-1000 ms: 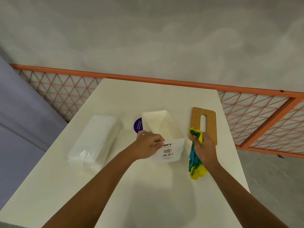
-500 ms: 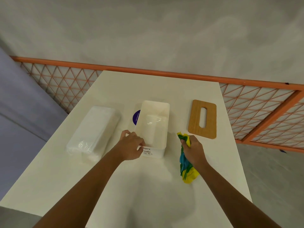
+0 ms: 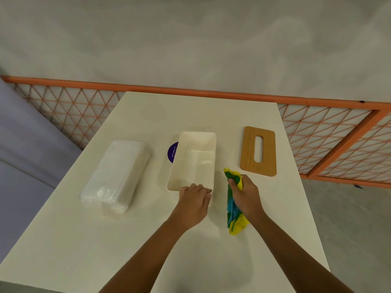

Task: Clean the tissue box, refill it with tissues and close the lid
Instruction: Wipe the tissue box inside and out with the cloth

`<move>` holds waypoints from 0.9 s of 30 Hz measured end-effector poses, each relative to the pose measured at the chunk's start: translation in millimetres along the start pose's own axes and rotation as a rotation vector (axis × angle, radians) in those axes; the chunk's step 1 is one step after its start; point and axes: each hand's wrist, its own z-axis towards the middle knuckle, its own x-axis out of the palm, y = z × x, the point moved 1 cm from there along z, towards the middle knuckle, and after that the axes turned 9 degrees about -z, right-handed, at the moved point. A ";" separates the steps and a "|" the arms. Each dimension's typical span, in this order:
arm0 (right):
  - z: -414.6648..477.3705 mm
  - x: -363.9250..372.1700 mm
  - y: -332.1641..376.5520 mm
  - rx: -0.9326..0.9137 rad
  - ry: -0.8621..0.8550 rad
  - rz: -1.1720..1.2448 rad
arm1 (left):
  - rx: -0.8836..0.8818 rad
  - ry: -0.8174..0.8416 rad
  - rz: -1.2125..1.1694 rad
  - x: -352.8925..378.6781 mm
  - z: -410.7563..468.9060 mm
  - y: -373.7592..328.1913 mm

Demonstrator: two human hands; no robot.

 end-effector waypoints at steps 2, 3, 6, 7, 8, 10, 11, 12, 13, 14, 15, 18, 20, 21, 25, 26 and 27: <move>-2.9 1.5 7.0 -0.052 0.006 0.018 | -0.005 -0.061 -0.150 -11.7 -0.9 4.8; -4.0 2.3 11.2 -0.091 0.000 0.027 | -0.030 -0.090 -0.243 -18.8 -1.0 9.6; -4.0 4.4 27.9 -0.197 -0.040 0.034 | -0.107 -0.167 -0.506 -45.4 -2.9 20.5; -3.3 4.4 33.9 -0.212 -0.051 0.033 | -0.116 -0.195 -0.576 -53.6 -4.5 22.3; -2.2 5.7 41.3 -0.223 -0.058 0.035 | -0.126 -0.216 -0.636 -62.6 -6.4 25.1; -1.4 6.7 57.4 -0.249 -0.067 0.057 | -0.164 -0.234 -0.762 -79.3 -9.3 29.7; -1.4 8.6 67.7 -0.270 -0.069 0.072 | -0.188 -0.238 -0.822 -87.7 -10.6 33.6; -1.7 9.1 75.7 -0.296 -0.071 0.079 | -0.207 -0.232 -0.878 -94.2 -11.1 34.7; -1.7 11.5 84.4 -0.325 -0.066 0.075 | -0.218 -0.223 -0.922 -100.7 -11.6 36.5; -1.4 16.3 92.9 -0.356 -0.053 0.055 | -0.221 -0.210 -0.946 -106.9 -12.3 38.8; -1.3 22.7 100.5 -0.394 -0.040 0.014 | -0.219 -0.197 -0.956 -111.7 -12.5 41.2; -9.1 41.6 115.9 -0.533 -0.079 -0.128 | -0.231 -0.178 -0.982 -122.6 -11.2 49.8; -19.7 49.5 119.3 -0.636 -0.088 -0.170 | -0.241 -0.181 -0.993 -128.2 -8.4 57.8; -25.1 51.5 118.2 -0.692 -0.078 -0.182 | -0.244 -0.173 -0.992 -130.5 -7.5 61.1; -20.4 46.5 116.3 -0.723 -0.030 -0.217 | -0.270 -0.099 -1.013 -131.4 -6.6 69.0; -14.6 45.7 119.9 -0.666 -0.031 -0.231 | -0.275 -0.088 -1.021 -130.7 -6.9 69.8; -8.8 46.3 125.0 -0.618 -0.046 -0.241 | -0.275 -0.082 -1.028 -130.0 -6.7 70.6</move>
